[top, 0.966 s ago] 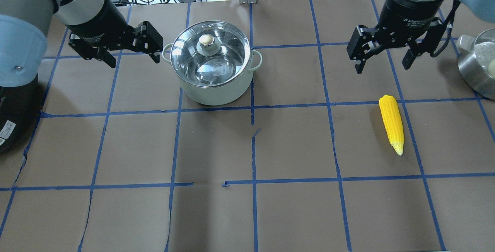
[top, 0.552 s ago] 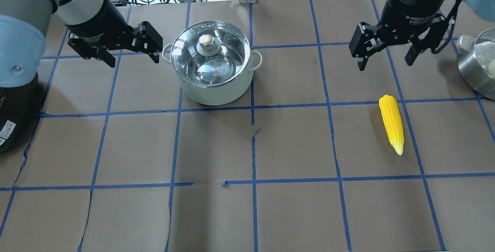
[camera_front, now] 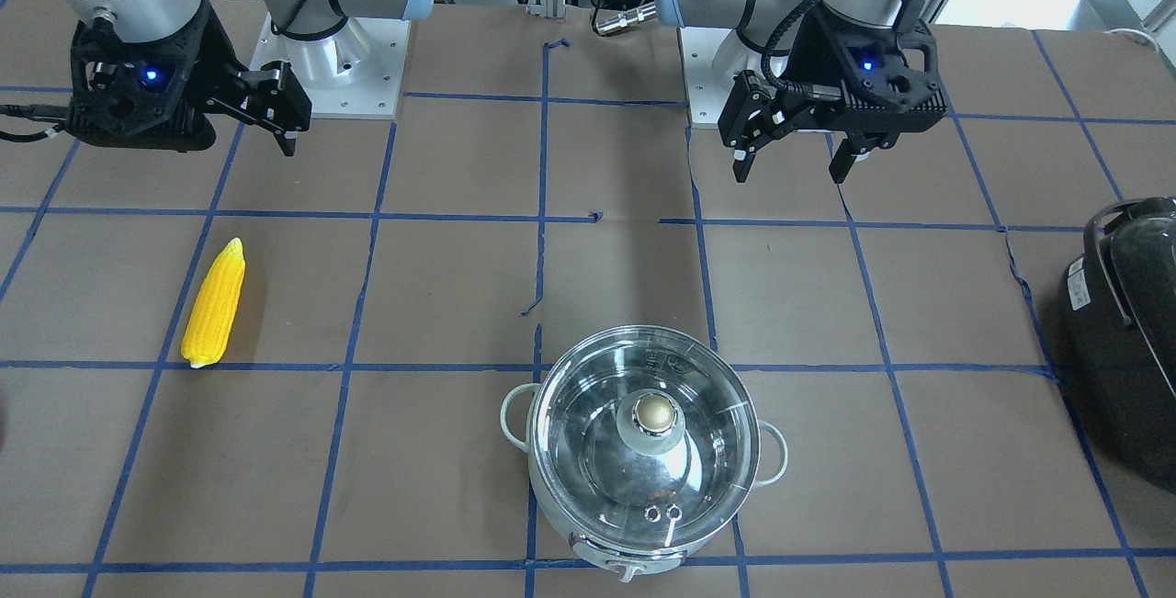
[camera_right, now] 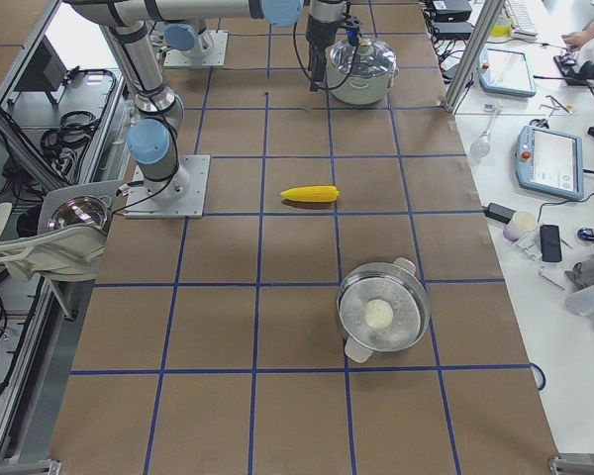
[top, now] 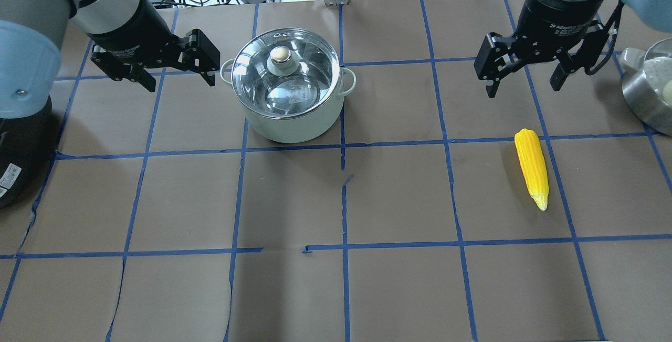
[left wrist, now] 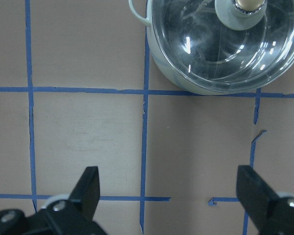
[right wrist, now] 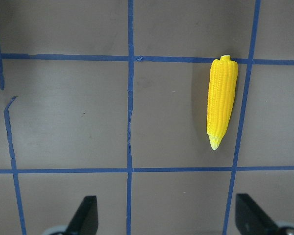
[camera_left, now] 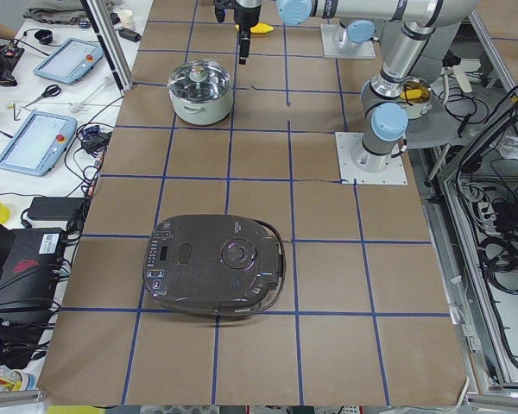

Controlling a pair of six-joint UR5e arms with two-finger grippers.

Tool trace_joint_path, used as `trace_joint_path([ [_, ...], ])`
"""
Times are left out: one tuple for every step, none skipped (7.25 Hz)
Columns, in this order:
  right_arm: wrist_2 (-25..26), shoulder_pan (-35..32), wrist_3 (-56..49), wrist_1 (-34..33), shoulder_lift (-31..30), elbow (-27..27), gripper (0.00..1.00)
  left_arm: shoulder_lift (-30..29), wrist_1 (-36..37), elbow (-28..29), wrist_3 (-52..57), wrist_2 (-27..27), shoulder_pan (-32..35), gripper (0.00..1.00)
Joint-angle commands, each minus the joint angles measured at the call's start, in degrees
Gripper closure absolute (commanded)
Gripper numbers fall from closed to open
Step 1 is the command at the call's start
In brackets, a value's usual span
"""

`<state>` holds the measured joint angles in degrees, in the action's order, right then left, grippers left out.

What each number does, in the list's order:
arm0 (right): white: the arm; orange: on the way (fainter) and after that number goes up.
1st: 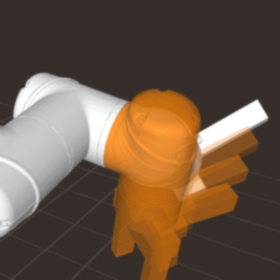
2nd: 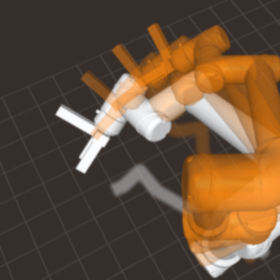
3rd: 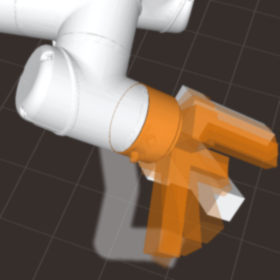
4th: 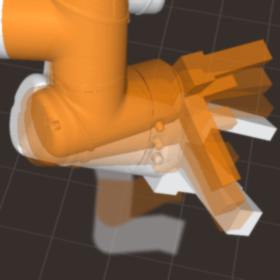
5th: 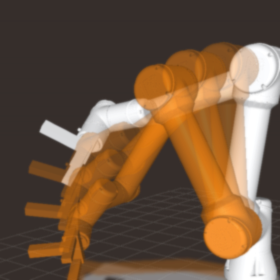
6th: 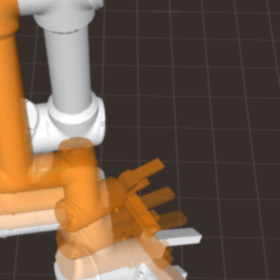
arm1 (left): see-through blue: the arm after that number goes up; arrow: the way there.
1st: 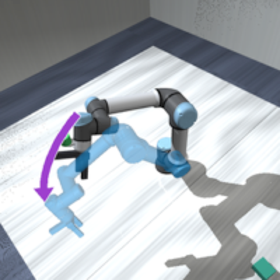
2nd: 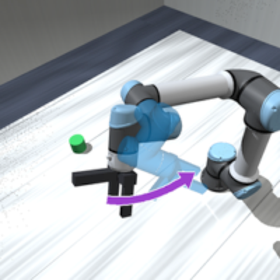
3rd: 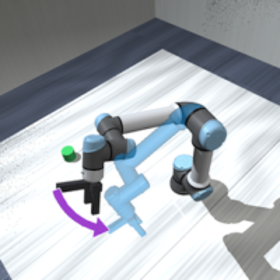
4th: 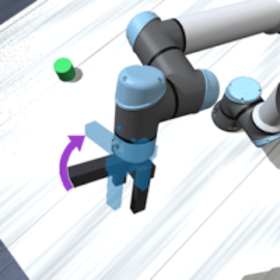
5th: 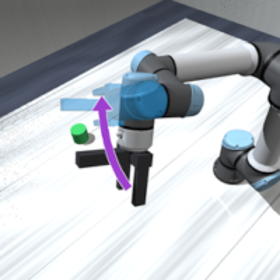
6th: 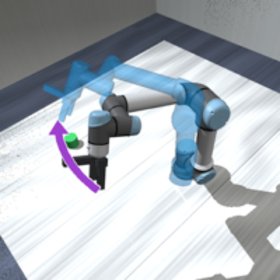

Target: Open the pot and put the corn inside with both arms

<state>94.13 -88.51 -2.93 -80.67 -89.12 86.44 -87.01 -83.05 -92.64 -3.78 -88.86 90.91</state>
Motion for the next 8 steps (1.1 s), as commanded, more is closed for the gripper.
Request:
trace_joint_path([
  [0.09, 0.0, -0.06, 0.07, -0.09, 0.13, 0.0, 0.09, -1.14, 0.61, 0.0, 0.0, -0.12, 0.0],
  [0.0, 0.0, -0.06, 0.07, -0.09, 0.13, 0.0, 0.18, -1.5, 0.7, 0.0, 0.0, -0.12, 0.0],
  [0.09, 0.0, -0.06, 0.07, -0.09, 0.13, 0.0, 0.18, -1.5, 0.7, 0.0, 0.0, -0.12, 0.0],
  [0.09, 0.0, -0.15, 0.07, -0.09, 0.13, 0.0, 0.18, -1.5, 0.7, 0.0, 0.0, -0.12, 0.0],
  [0.0, 0.0, -0.15, 0.07, -0.09, 0.13, 0.0, 0.18, -1.5, 0.62, 0.0, 0.0, -0.12, 0.0],
  [0.09, 0.0, -0.15, 0.07, -0.09, 0.13, 0.0, 0.35, -1.5, 0.53, 0.0, 0.0, -0.12, 0.0],
  [0.09, 0.0, -0.15, 0.07, -0.09, 0.13, 0.0, 0.53, -2.03, 0.7, 0.0, -0.08, -0.12, 0.0],
  [0.09, 0.0, -0.06, 0.07, -0.09, 0.13, 0.0, 0.53, -2.03, 0.53, 0.0, -0.09, -0.12, 0.0],
])
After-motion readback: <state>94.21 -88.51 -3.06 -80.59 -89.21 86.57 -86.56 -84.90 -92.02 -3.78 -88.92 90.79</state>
